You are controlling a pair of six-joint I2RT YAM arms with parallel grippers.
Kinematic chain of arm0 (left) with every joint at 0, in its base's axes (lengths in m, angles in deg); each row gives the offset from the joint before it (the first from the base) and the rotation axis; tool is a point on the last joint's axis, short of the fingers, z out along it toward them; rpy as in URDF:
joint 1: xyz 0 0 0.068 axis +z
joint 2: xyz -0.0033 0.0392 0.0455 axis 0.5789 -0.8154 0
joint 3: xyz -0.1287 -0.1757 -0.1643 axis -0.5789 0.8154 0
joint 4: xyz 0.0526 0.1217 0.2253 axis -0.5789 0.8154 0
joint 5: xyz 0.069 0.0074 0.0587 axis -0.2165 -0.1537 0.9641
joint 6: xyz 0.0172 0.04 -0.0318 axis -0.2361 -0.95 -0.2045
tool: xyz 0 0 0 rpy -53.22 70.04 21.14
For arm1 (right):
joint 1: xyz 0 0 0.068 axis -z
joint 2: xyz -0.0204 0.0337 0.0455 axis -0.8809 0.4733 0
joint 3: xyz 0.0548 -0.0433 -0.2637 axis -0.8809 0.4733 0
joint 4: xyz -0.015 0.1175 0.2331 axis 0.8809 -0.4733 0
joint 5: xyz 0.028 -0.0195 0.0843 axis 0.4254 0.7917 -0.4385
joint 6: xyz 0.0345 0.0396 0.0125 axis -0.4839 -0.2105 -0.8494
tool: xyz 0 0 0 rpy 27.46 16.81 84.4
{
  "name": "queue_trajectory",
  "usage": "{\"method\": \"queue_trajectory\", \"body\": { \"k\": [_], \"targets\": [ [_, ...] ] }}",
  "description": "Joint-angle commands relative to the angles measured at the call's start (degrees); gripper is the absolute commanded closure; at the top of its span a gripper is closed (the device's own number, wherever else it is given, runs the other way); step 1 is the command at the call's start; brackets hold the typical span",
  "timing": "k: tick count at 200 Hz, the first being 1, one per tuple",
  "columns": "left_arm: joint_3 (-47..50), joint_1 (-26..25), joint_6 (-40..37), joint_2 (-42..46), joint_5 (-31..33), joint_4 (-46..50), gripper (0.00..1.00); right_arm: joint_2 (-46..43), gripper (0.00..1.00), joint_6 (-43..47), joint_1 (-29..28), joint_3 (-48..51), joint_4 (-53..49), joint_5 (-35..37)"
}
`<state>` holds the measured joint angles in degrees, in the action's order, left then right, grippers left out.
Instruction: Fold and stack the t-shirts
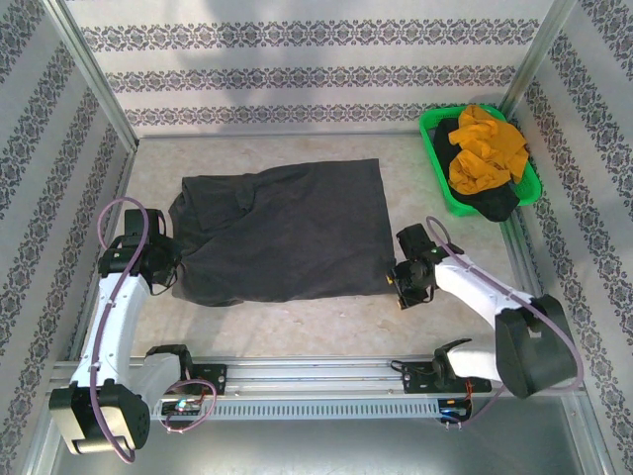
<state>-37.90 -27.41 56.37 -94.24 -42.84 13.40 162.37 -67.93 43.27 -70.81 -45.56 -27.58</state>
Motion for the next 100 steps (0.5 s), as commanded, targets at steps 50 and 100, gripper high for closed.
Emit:
{"method": "queue_trajectory", "body": {
  "k": [50,100],
  "targets": [
    [-1.4,0.6,-0.8,1.2,-0.5,-0.1,1.00,12.1,0.63,2.2,0.3,-5.2,5.2,-3.9],
    [-1.9,0.6,-0.5,0.2,-5.0,-10.9,1.00,11.7,1.00,11.1,3.9,-16.0,8.6,2.4]
  ]
}}
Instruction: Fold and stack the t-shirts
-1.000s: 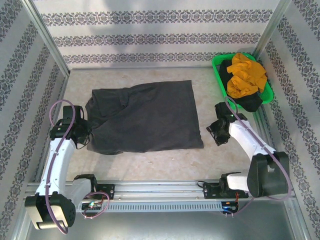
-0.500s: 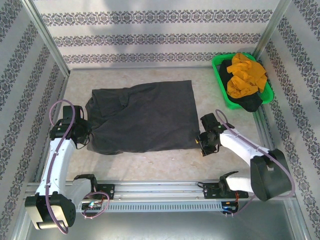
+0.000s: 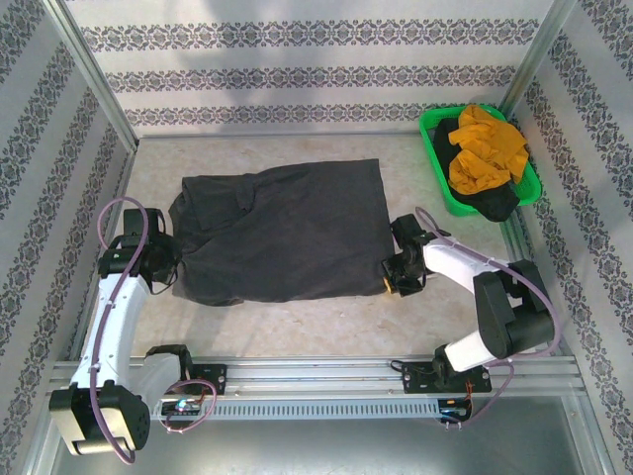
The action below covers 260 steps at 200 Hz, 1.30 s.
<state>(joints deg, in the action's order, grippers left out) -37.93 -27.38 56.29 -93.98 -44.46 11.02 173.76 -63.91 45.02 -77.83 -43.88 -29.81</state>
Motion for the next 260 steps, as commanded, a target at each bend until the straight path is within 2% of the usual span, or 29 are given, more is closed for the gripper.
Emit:
{"method": "queue_trajectory", "body": {
  "k": [1,30,54,87,133,151,172,185,203,231,260],
  "targets": [
    [-1.9,0.5,-0.4,-0.1,-3.6,-9.0,1.00,0.3,1.00,7.5,2.2,-9.5,6.9,4.8],
    [-6.6,0.7,1.3,-4.4,-7.8,-20.3,1.00,1.1,1.00,19.0,7.4,-26.3,8.7,5.8],
    [-17.4,1.0,0.8,-8.1,-8.8,-26.2,1.00,1.1,1.00,27.2,10.7,-40.0,9.7,6.8],
    [-28.9,1.2,1.2,-8.0,-7.4,-33.9,1.00,-3.6,1.00,34.6,13.5,-49.7,13.9,8.1],
    [-35.5,2.0,1.4,-0.7,-3.1,-37.9,1.00,-19.3,1.00,37.0,16.9,-45.6,21.3,13.1],
    [-37.3,2.1,1.1,1.9,-0.2,-36.8,1.00,-24.2,1.00,37.5,17.3,-44.4,22.0,15.2],
    [-40.0,2.1,1.6,2.4,2.0,-33.0,1.00,-26.1,1.00,36.6,17.7,-44.9,20.2,15.2],
    [-41.0,2.1,2.6,0.6,0.9,-30.8,1.00,-25.6,1.00,35.2,17.7,-44.8,19.9,13.9],
    [-43.0,2.2,4.7,-3.8,-2.3,-23.1,1.00,-23.3,1.00,32.7,17.3,-43.8,20.1,11.1],
    [-38.7,2.3,4.3,-11.2,-9.9,-24.8,1.00,-17.9,1.00,32.9,15.5,-41.6,21.3,9.3],
    [-35.4,2.6,0.5,-19.2,-12.0,-27.5,1.00,-8.2,1.00,31.5,15.0,-42.7,24.1,4.3]
  ]
}}
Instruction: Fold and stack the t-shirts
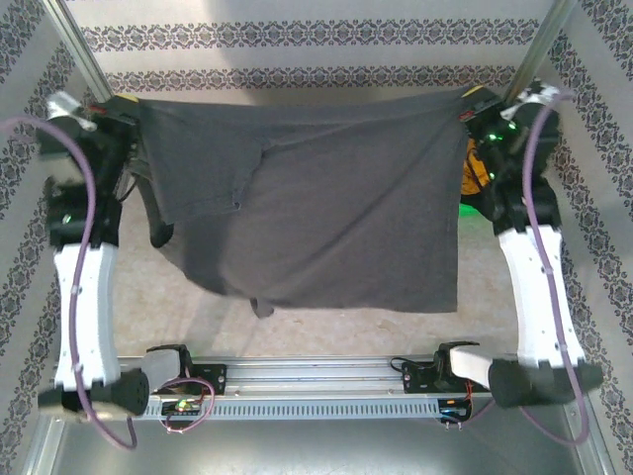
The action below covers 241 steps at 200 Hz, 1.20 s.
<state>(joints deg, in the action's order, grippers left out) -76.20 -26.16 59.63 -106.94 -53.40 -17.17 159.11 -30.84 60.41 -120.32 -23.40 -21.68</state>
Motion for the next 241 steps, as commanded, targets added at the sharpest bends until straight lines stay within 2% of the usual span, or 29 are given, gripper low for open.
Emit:
{"method": "queue_trajectory", "body": {
  "k": [1,30,58,89,113,137,167,182,187,206,212,224,241],
  "targets": [
    [2.9,1.3,-2.9,-6.5,-3.1,0.6,1.00,6.9,1.00,-1.6,-0.4,-0.4,3.6,-4.0],
    [1.0,2.6,-2.5,-16.6,-6.4,-5.0,1.00,18.2,1.00,-3.5,-0.3,-6.7,5.8,-7.5],
    [-11.5,4.1,-1.2,-24.5,-8.1,-6.7,1.00,26.4,1.00,-3.2,0.3,-19.1,3.2,-8.3],
    [-29.1,6.9,0.6,-27.7,-7.9,-3.7,1.00,28.6,1.00,-4.2,2.7,-31.1,0.3,-7.6],
    [-37.0,9.0,0.3,-26.2,-7.5,2.4,1.00,26.1,1.00,-5.1,5.1,-33.5,-1.6,-7.3],
    [-32.8,9.4,-1.2,-20.6,-7.1,9.7,1.00,20.5,1.00,-5.0,6.7,-27.6,-3.9,-8.0],
    [-11.3,9.4,-2.8,-7.8,-2.2,13.7,1.00,7.3,1.00,-4.0,6.8,-4.5,-6.4,-6.4],
    [-1.1,9.4,-4.0,-3.2,-0.9,15.3,0.88,0.7,1.00,-4.5,6.3,8.6,-8.1,-5.1],
    [1.3,9.4,-4.9,-2.4,-1.0,16.1,0.81,-1.0,1.00,-4.7,6.1,12.7,-9.2,-5.1],
    [12.6,9.1,-7.7,-0.1,-0.2,19.1,0.58,-5.2,0.54,-4.0,5.1,25.7,-15.0,-3.3],
    [16.2,8.9,-8.4,0.6,0.9,19.7,0.51,-6.0,0.44,-4.1,4.9,29.2,-16.6,-2.4],
    [22.9,8.7,-10.3,1.6,2.6,20.2,0.40,-7.1,0.32,-3.7,4.8,35.1,-18.8,-0.8],
    [29.7,7.8,-12.3,2.4,2.9,20.3,0.34,-7.5,0.27,-1.6,4.2,38.6,-22.9,1.2]
  ]
}}
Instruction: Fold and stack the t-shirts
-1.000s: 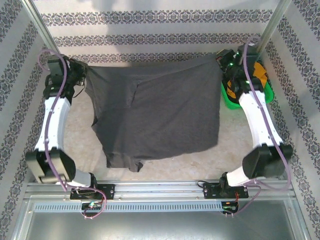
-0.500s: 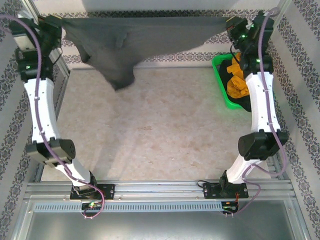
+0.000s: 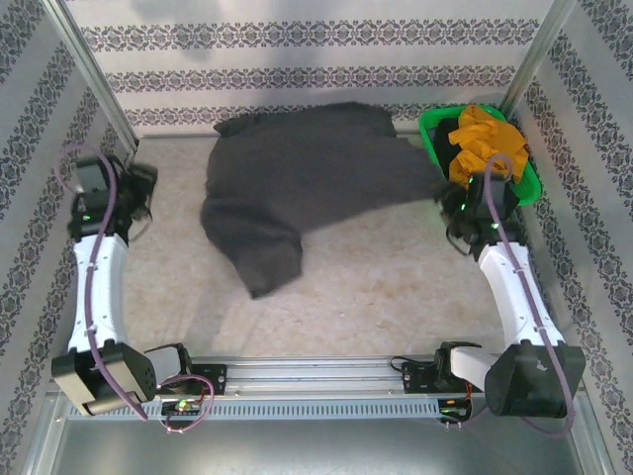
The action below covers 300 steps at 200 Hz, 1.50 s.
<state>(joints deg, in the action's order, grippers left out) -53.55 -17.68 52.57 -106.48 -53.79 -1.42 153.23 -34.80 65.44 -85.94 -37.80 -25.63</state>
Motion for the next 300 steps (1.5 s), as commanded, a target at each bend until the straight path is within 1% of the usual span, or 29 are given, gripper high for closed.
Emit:
{"method": "queue_trajectory", "body": {
  "k": [1,11,23,42,61,76,87,97,112,135,155,171,178,193,207,215,218,237,260,282,300],
  "targets": [
    [7.3,-0.9,-5.3,2.0,3.3,4.7,0.34,-1.6,0.27,2.5,-0.9,4.4,-8.7,5.2],
    [9.7,-2.4,-5.3,3.0,3.5,5.5,0.35,-1.7,0.27,4.0,-1.2,4.7,-10.9,4.6],
    [11.7,-4.6,-4.9,4.9,4.1,7.6,0.37,-2.4,0.27,5.5,-2.3,4.6,-13.5,5.2],
    [15.2,-10.1,-1.7,7.9,3.2,10.0,0.42,-4.4,0.29,7.3,-4.3,5.0,-15.7,7.1],
    [18.8,-19.1,3.6,9.6,3.0,13.5,0.48,-5.5,0.33,8.9,-5.8,5.7,-15.3,7.5],
    [23.2,-27.3,10.5,10.8,2.0,13.5,0.51,-4.7,0.38,9.7,-7.3,5.8,-14.6,6.7],
    [26.8,-32.7,16.3,11.7,1.1,10.2,0.52,-3.5,0.41,9.9,-8.6,5.6,-14.0,6.1],
    [29.3,-37.6,21.1,11.7,1.8,5.9,0.52,-2.4,0.43,10.0,-9.9,5.5,-12.7,5.1],
    [31.6,-43.1,26.1,9.2,3.2,-0.3,0.49,-0.6,0.44,9.9,-11.8,5.5,-10.5,4.2],
    [32.9,-47.7,29.6,2.2,4.4,-10.5,0.47,1.7,0.44,9.8,-12.9,4.9,-8.8,2.7],
    [31.9,-50.4,31.2,-4.2,4.6,-17.9,0.47,2.6,0.45,10.5,-13.1,4.4,-8.6,2.1],
    [29.0,-52.8,31.2,-10.1,3.3,-18.3,0.49,2.4,0.45,10.8,-13.1,4.4,-9.0,2.5],
    [27.6,-53.5,30.8,-12.4,2.8,-17.0,0.53,2.4,0.45,10.8,-12.9,4.4,-9.3,2.7],
    [26.4,-54.1,29.0,-16.1,3.2,-15.9,0.67,2.0,0.45,10.7,-12.5,4.4,-9.6,3.1],
    [26.8,-54.1,27.6,-17.1,6.3,-14.5,0.84,1.5,0.46,10.5,-12.3,4.3,-10.1,3.9],
    [27.4,-53.9,27.4,-16.7,8.2,-12.3,0.98,1.1,0.47,10.3,-12.1,4.1,-10.5,4.6],
    [27.7,-53.7,27.2,-16.3,8.8,-11.6,1.00,1.0,0.47,10.3,-12.1,4.0,-10.8,4.8],
    [29.7,-52.1,25.7,-10.9,12.3,-4.5,1.00,-0.4,0.49,9.9,-11.4,3.8,-12.1,6.9],
    [32.9,-48.7,21.9,0.8,15.1,6.2,1.00,-2.2,0.50,9.0,-10.7,4.5,-13.3,9.6],
    [36.6,-42.8,18.5,13.3,15.2,15.2,1.00,-3.0,0.50,7.5,-10.6,6.0,-13.0,10.8],
    [37.7,-37.1,15.3,22.1,15.1,21.2,1.00,-2.4,0.50,5.9,-10.5,7.7,-11.5,10.0]
  ]
}}
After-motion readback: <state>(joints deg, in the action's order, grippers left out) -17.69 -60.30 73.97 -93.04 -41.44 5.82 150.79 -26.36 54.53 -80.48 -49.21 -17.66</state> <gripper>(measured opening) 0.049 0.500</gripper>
